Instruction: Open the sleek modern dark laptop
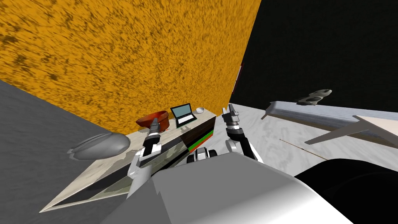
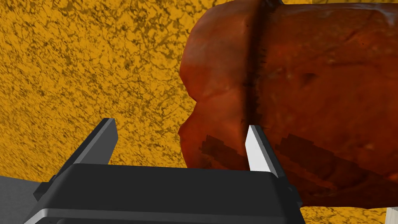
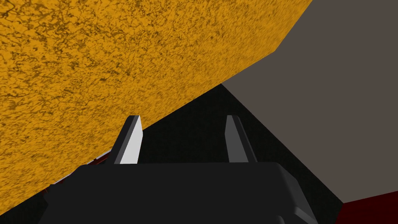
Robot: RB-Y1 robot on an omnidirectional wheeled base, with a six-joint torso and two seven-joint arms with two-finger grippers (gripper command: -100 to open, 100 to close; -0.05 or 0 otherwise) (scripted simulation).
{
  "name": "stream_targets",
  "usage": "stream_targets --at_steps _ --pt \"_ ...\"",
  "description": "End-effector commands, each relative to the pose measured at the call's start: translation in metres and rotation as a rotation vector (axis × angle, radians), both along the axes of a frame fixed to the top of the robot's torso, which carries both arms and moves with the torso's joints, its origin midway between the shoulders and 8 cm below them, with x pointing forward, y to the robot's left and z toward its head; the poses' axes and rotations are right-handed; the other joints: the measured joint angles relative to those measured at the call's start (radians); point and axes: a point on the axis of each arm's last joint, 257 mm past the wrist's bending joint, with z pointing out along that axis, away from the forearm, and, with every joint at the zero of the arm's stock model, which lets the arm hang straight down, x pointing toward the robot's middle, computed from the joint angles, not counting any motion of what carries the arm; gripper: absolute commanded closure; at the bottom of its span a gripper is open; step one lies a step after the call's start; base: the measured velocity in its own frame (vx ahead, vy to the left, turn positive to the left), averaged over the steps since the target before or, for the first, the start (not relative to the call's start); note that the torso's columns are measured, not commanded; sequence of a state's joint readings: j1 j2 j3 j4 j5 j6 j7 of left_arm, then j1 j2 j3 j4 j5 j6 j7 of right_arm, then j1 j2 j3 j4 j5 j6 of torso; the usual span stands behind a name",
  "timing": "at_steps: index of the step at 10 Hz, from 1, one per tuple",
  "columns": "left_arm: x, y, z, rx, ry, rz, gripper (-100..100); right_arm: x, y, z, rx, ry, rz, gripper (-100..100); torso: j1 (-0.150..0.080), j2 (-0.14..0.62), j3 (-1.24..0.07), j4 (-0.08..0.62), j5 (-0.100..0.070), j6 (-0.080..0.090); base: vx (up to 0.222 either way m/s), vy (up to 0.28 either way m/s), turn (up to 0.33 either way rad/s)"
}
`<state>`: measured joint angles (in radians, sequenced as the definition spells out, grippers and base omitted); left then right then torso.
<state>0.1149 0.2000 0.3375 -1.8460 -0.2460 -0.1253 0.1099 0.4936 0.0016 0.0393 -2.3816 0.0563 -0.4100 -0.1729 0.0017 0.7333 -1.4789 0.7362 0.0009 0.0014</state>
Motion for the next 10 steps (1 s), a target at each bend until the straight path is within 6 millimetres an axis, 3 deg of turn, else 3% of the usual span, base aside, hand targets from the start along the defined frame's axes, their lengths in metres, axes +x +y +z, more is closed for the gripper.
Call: stream_targets --at_steps 1,3,5,6,9,10 --pt "0.009 0.023 -0.008 -0.005 0.048 0.059 -100 0.0 0.0 0.0 0.0 0.0 0.0 0 0.002 -0.002 -0.001 -0.001 0.001 -0.001 -0.023 0.031 -0.154" --pt "0.013 0.038 -0.012 -0.008 0.075 0.095 -100 0.0 0.0 0.0 0.0 0.0 0.0 0 0.004 -0.003 -0.002 -0.001 0.001 0.0 -0.01 0.042 -0.162" --pt "0.021 0.065 -0.017 -0.015 0.117 0.161 -100 0.0 0.0 0.0 0.0 0.0 0.0 0 0.002 -0.001 -0.001 -0.001 0.001 0.0 -0.004 0.034 -0.236" --pt "0.021 0.065 -0.018 -0.018 0.122 0.164 -100 0.0 0.0 0.0 0.0 0.0 0.0 0 0.003 -0.004 -0.002 -0.002 0.002 0.003 -0.01 0.021 -0.073" --pt "0.028 0.103 -0.023 -0.035 0.178 0.258 -100 0.0 0.0 0.0 0.0 0.0 0.0 0 0.007 -0.008 -0.005 -0.005 0.005 0.002 -0.004 0.012 -0.2" --pt "0.028 0.104 -0.025 -0.039 0.185 0.262 -100 0.0 0.0 0.0 0.0 0.0 0.0 0 0.01 -0.013 -0.007 -0.006 0.006 0.006 -0.02 -0.003 -0.112"
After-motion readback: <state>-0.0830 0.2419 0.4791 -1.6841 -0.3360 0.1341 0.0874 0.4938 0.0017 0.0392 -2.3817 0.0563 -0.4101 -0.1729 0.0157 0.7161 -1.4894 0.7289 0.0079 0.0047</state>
